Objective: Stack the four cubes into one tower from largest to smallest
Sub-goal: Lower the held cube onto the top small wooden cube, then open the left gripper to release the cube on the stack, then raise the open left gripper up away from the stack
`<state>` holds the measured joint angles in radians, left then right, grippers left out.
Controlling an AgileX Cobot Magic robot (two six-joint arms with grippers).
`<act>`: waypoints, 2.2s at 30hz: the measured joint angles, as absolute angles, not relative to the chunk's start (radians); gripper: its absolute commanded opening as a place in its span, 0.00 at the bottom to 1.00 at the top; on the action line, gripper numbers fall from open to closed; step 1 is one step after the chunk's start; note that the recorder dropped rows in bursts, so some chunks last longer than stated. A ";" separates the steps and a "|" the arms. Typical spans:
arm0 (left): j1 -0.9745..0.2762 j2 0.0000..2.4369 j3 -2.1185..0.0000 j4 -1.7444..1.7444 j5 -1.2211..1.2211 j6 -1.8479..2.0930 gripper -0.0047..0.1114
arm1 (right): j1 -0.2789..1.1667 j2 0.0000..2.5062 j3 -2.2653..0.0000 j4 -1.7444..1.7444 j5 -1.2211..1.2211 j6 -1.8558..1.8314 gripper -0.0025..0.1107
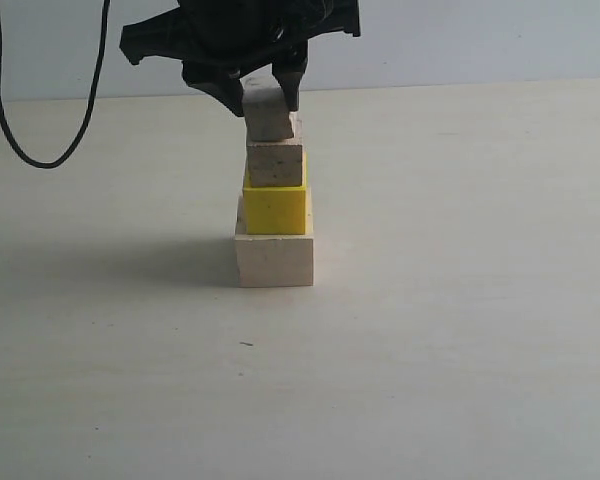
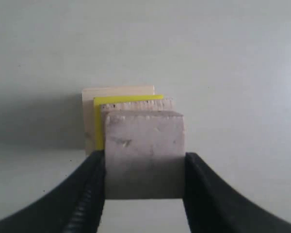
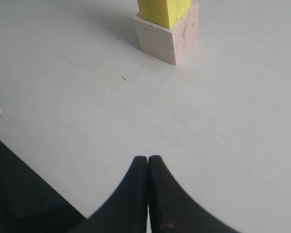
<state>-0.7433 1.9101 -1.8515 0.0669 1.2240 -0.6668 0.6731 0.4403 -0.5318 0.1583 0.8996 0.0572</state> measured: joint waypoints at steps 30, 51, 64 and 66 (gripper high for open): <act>-0.743 1.913 -1.852 0.047 1.224 -0.667 0.70 | 0.673 0.440 -0.532 0.158 0.900 0.055 0.02; -0.743 1.913 -1.852 0.007 1.224 -0.655 0.70 | 0.673 0.440 -0.532 0.158 0.900 0.053 0.02; -0.743 1.913 -1.852 -0.018 1.224 -0.634 0.65 | 0.673 0.440 -0.532 0.158 0.900 0.051 0.02; -0.743 1.913 -1.852 -0.018 1.224 -0.631 0.65 | 0.673 0.440 -0.532 0.158 0.900 0.051 0.02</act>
<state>-0.7433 1.9133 -1.8515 -0.0176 1.2240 -0.6313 0.6731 0.4403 -0.5318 0.1583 0.8996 0.0506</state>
